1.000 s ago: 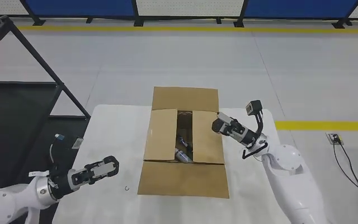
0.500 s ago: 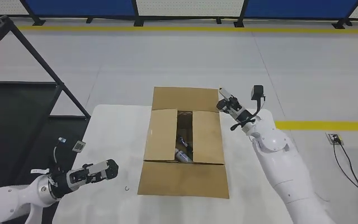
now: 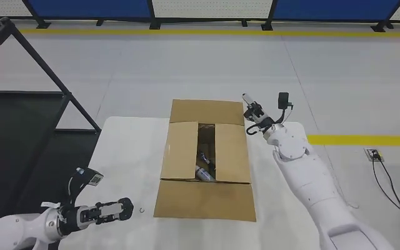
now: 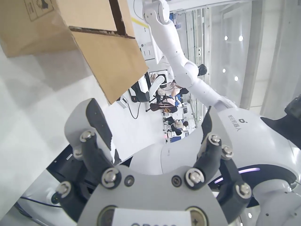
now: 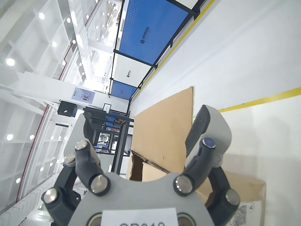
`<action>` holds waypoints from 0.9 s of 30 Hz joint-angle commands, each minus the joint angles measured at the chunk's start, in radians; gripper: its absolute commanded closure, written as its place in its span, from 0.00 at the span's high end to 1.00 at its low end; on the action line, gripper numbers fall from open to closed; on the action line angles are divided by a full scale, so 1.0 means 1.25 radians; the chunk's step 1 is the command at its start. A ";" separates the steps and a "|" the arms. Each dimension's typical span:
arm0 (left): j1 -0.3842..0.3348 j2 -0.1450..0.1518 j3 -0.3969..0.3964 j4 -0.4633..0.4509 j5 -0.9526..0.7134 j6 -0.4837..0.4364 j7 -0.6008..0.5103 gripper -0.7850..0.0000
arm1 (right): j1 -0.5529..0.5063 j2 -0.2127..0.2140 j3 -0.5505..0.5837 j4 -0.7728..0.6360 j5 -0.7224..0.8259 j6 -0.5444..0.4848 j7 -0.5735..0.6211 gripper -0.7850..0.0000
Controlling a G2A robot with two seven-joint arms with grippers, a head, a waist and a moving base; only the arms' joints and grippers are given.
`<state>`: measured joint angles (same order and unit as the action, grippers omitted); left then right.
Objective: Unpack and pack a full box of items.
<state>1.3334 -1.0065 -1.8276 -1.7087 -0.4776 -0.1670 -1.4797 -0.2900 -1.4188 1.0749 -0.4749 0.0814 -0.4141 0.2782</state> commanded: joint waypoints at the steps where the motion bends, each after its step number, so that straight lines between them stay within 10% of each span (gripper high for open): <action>1: -0.001 0.002 0.008 -0.001 0.007 0.000 0.000 1.00 | 0.011 -0.007 -0.003 0.024 0.003 -0.007 -0.011 1.00; 27: -0.045 0.022 0.130 0.025 0.042 0.043 0.035 1.00 | 0.038 -0.018 0.082 0.095 0.198 -0.151 0.203 1.00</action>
<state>1.2837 -0.9796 -1.6736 -1.6807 -0.4229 -0.1205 -1.4432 -0.2398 -1.4437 1.1682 -0.3516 0.3121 -0.5930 0.5135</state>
